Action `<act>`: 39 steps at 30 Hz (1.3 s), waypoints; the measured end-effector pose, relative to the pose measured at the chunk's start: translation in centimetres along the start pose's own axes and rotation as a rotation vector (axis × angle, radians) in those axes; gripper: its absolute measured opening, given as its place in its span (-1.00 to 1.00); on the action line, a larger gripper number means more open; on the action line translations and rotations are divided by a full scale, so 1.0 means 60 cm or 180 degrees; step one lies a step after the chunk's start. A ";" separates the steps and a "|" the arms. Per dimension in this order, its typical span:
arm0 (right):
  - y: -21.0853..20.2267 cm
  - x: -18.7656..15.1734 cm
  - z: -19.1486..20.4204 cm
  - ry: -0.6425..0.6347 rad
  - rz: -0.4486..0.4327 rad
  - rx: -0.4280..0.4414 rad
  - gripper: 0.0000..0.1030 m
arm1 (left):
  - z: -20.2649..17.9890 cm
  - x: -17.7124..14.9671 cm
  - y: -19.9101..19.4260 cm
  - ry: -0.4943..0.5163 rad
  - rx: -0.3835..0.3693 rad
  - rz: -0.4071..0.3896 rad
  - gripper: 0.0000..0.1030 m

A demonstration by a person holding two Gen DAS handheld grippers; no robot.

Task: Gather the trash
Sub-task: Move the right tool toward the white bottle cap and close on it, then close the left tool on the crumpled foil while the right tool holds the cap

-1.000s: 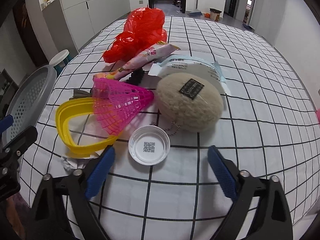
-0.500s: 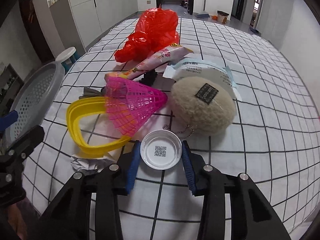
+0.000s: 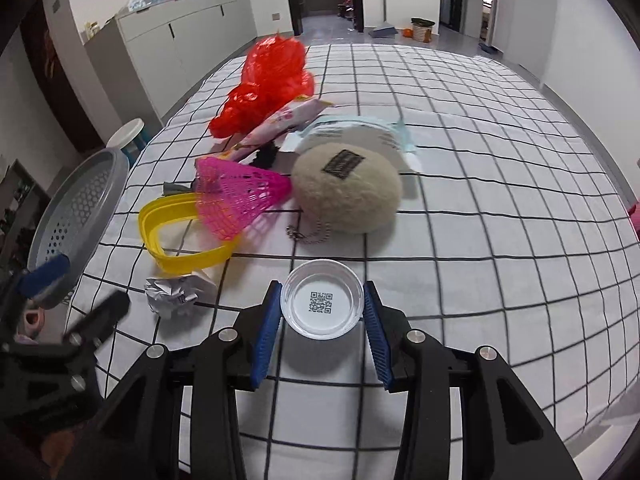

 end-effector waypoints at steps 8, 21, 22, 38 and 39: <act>-0.023 -0.003 -0.015 0.0091 -0.0082 0.0018 -0.23 | -0.034 -0.007 -0.009 0.0145 -0.0101 -0.0083 0.88; -0.047 0.009 -0.016 0.0139 -0.0177 0.0151 -0.23 | -0.081 0.003 0.046 0.0357 -0.0108 0.0250 0.88; -0.049 0.010 -0.018 0.0163 -0.0180 0.0174 -0.23 | -0.083 0.004 0.050 0.0356 -0.0102 0.0266 0.89; -0.083 0.020 -0.019 0.0228 -0.0342 0.0365 -0.23 | -0.076 0.009 0.065 0.0216 -0.0233 0.0416 0.89; -0.085 0.020 -0.019 0.0229 -0.0351 0.0369 -0.23 | -0.076 0.011 0.067 0.0234 -0.0235 0.0430 0.89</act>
Point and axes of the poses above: each gripper's, at about its wrist camera, not at the fingertips, and y roughly the way its jaws point, z to its left, x to its top, the point moved 2 cm from there along y, roughly the way its jaws point, and after that the axes turned 15 degrees about x, right-handed, at the moved point
